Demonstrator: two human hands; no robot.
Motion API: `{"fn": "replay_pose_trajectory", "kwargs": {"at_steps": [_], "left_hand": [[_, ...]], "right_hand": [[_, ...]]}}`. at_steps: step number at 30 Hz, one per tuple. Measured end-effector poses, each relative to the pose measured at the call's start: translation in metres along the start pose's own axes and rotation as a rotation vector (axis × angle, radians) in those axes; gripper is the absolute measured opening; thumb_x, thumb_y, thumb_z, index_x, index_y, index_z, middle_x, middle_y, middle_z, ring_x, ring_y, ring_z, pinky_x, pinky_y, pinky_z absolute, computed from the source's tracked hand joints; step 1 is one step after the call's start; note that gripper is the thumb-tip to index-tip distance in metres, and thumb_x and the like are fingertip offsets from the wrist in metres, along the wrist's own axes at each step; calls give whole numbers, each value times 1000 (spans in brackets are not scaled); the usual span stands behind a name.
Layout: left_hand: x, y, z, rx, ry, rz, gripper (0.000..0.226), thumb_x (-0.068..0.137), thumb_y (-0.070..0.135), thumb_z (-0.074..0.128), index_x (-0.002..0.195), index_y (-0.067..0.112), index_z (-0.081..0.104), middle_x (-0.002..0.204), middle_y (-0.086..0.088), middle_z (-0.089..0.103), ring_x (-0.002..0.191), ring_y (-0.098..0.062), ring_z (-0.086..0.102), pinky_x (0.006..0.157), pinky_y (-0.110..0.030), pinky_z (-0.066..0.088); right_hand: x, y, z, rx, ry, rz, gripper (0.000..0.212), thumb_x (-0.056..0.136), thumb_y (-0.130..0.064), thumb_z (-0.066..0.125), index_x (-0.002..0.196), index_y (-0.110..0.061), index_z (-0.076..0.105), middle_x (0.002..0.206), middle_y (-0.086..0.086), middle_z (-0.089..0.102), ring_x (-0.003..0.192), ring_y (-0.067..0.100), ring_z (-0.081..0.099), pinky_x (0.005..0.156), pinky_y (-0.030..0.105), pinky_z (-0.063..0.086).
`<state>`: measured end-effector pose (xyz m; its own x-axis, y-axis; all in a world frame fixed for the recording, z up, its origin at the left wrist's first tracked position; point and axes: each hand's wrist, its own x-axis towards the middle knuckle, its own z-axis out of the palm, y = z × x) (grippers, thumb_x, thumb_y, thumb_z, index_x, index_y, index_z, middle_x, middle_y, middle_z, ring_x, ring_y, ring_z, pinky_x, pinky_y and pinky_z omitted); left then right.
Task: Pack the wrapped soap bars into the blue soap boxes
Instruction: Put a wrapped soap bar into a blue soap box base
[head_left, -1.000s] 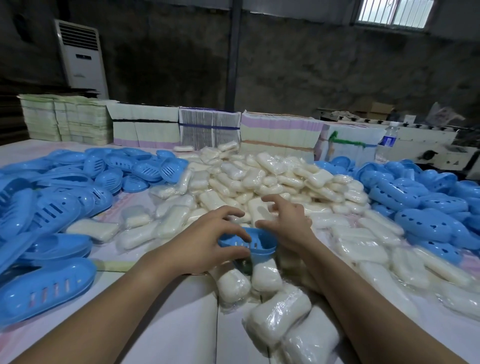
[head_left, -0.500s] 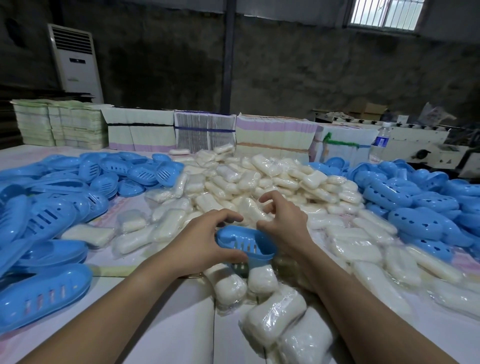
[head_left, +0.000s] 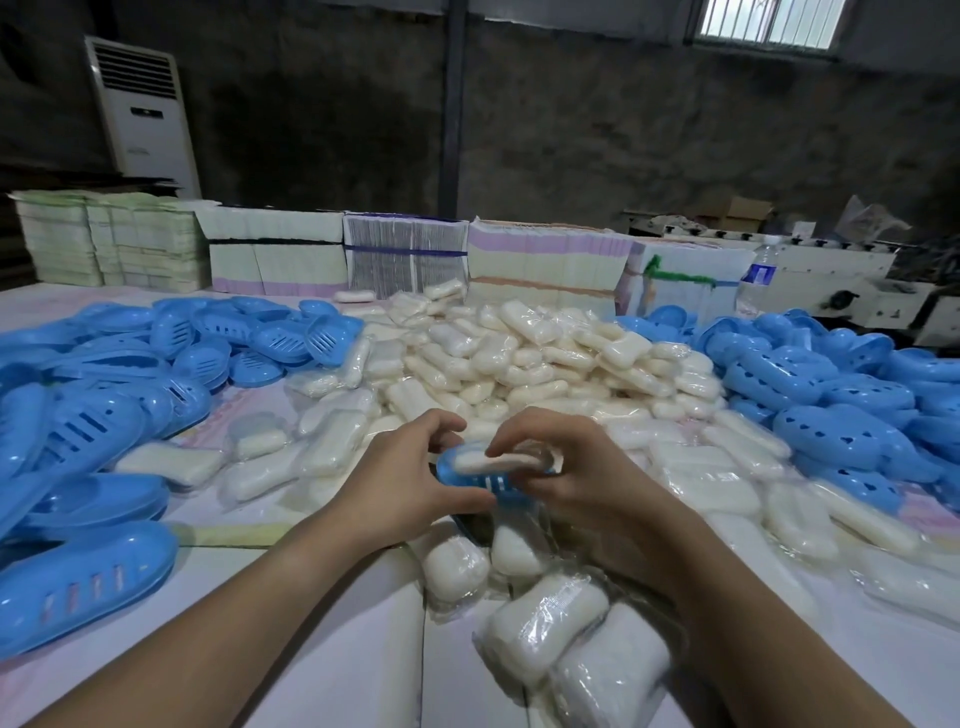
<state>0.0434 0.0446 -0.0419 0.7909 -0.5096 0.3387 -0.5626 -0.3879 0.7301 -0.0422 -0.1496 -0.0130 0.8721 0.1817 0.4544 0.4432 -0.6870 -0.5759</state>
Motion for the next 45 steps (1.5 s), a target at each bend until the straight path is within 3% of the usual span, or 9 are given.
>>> {"fn": "replay_pose_trajectory", "kwargs": {"at_steps": [6, 9, 14, 21, 24, 32, 38, 42, 45], "left_hand": [[0, 1, -1, 5, 2, -11, 69, 50, 48, 93, 110, 39, 60, 102, 20, 64, 88, 14, 59, 71, -4, 47], [-1, 2, -1, 2, 7, -8, 67, 50, 47, 93, 108, 38, 61, 101, 21, 64, 89, 16, 58, 72, -5, 48], [-1, 3, 0, 20, 22, 3, 65, 50, 46, 94, 106, 37, 64, 100, 21, 65, 90, 11, 60, 78, -15, 54], [-2, 3, -1, 19, -1, 10, 66, 49, 48, 93, 107, 39, 62, 101, 23, 64, 93, 15, 57, 74, -7, 50], [-2, 3, -1, 5, -1, 1, 63, 49, 48, 92, 104, 40, 62, 100, 22, 65, 91, 15, 58, 72, -5, 49], [-2, 1, 2, -17, 12, -4, 52, 51, 41, 94, 94, 37, 65, 93, 21, 68, 86, 11, 62, 74, -13, 53], [-3, 2, 1, -6, 6, -5, 51, 54, 41, 94, 95, 37, 64, 95, 18, 69, 86, 7, 63, 75, -17, 54], [-3, 2, 0, -4, 0, -3, 48, 53, 43, 93, 90, 37, 62, 93, 17, 70, 83, 2, 66, 72, -19, 55], [-3, 1, 2, -9, 6, -9, 48, 53, 42, 94, 88, 36, 62, 93, 15, 70, 81, -3, 67, 72, -28, 58]], "right_hand": [[-2, 10, -16, 6, -39, 139, 33, 82, -6, 73, 110, -23, 71, 108, -15, 67, 106, 5, 60, 90, 25, 48], [-4, 19, -23, -69, -57, 266, 31, 76, -24, 82, 100, -40, 70, 98, -26, 64, 99, -2, 56, 79, 21, 42], [-1, 21, -12, -25, 23, 263, 30, 69, -27, 87, 83, -49, 72, 88, -16, 65, 93, 8, 60, 71, 22, 40], [-7, 16, -37, 99, 5, 295, 27, 77, -15, 81, 90, -38, 77, 104, -13, 72, 92, 0, 66, 72, 15, 48], [-11, 19, -34, 160, -10, 350, 25, 80, -9, 78, 85, -33, 79, 100, -6, 73, 69, -3, 65, 60, 15, 48], [-4, 21, -16, 160, 25, 371, 23, 80, -3, 77, 91, -24, 79, 91, -5, 75, 63, -9, 62, 53, 5, 42], [-7, 19, -18, 178, 61, 394, 15, 79, -9, 78, 92, -18, 80, 91, 3, 74, 55, 0, 61, 49, 11, 43], [-11, 21, -30, 179, -77, 356, 18, 81, -18, 77, 94, -31, 79, 104, 1, 71, 95, 15, 66, 83, 28, 53], [-11, 23, -25, 192, -47, 346, 20, 79, -9, 79, 94, -22, 80, 93, -7, 71, 85, 3, 65, 73, 16, 50]]}}
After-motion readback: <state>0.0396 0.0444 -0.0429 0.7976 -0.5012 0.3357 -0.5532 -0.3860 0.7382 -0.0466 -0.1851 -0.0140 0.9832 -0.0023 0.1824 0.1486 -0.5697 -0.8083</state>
